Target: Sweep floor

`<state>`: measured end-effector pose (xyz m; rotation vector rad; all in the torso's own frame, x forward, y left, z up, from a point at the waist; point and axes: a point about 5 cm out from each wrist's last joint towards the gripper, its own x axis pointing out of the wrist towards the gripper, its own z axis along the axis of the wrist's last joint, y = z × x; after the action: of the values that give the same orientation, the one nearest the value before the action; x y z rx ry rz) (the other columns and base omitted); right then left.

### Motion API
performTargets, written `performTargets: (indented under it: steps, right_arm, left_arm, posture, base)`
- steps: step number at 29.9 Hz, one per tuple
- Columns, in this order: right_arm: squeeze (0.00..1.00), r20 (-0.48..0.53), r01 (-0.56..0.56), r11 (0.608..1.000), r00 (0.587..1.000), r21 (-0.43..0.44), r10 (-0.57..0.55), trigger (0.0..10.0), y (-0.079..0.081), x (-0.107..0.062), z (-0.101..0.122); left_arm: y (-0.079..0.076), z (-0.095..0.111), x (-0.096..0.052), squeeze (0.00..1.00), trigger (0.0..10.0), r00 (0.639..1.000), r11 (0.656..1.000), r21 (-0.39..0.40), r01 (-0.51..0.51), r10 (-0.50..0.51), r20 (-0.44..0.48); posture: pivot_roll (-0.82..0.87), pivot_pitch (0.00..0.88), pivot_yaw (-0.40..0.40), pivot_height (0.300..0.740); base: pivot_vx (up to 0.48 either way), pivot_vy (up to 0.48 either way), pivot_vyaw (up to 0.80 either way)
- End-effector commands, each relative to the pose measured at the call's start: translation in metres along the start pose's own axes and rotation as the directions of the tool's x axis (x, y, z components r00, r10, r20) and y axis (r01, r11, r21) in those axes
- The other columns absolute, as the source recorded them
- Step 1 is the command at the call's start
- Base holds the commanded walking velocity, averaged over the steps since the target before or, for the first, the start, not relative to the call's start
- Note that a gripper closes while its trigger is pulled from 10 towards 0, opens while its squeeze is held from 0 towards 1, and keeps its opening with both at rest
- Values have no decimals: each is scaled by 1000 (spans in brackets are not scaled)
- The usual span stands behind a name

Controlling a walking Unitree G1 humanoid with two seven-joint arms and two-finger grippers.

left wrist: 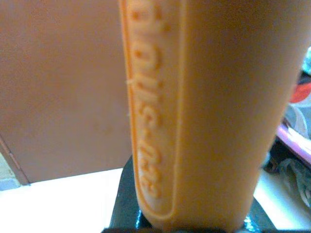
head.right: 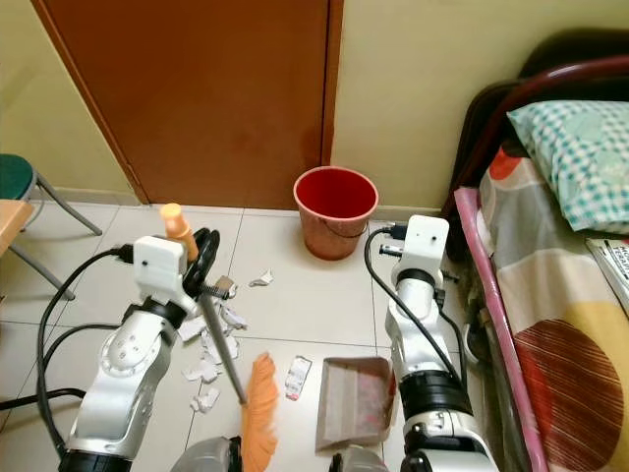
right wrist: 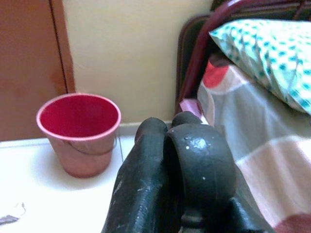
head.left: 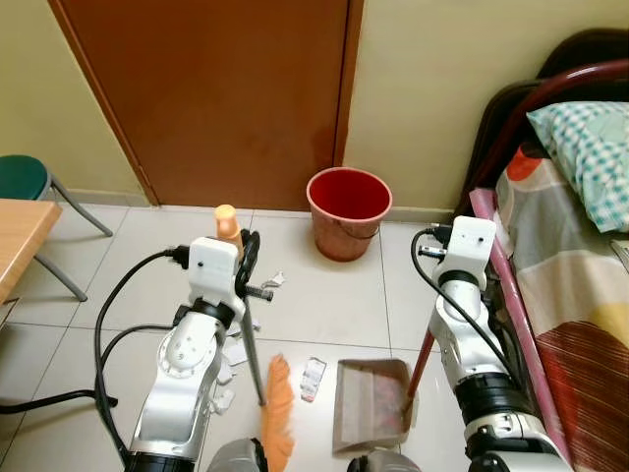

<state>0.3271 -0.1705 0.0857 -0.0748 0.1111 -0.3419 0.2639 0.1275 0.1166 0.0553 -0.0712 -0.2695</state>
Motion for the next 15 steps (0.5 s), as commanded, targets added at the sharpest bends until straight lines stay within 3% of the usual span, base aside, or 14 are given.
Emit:
performTargets:
  steps: [1, 8, 11, 14, 15]
  right_arm:
    - [0, 30, -7, 1000, 1000, 5, 7, 10000, 9, 1, 7]
    - [0, 49, -29, 999, 998, 22, 28, 10000, 20, 2, 8]
    - [0, 49, -32, 999, 998, 14, 31, 10000, 22, 6, 9]
    - [0, 77, -44, 999, 996, 4, 43, 10000, 26, 9, 16]
    - [0, 77, -44, 999, 996, 4, 43, 10000, 26, 9, 16]
  left_arm:
    - [-1, -8, -6, 0, 10000, 998, 1000, 11, 22, -21, -60]
    - [-21, -8, -8, 0, 10000, 992, 994, -27, 108, -110, -68]
    - [-49, -6, 2, 0, 10000, 965, 966, -19, 257, -258, -45]
    - [-80, 1, 13, 0, 10000, 907, 907, 28, 421, -421, -20]
    - [-80, 1, 13, 0, 10000, 907, 907, 28, 421, -421, -20]
  posture:
    - [48, 193, 10, 740]
    - [57, 213, 22, 740]
    - [56, 218, 21, 740]
    - [41, 215, 17, 740]
    - [41, 215, 17, 740]
  base:
    - [0, 0, 0]
    - [0, 0, 0]
    - [0, 0, 0]
    - [0, 0, 0]
    - [0, 0, 0]
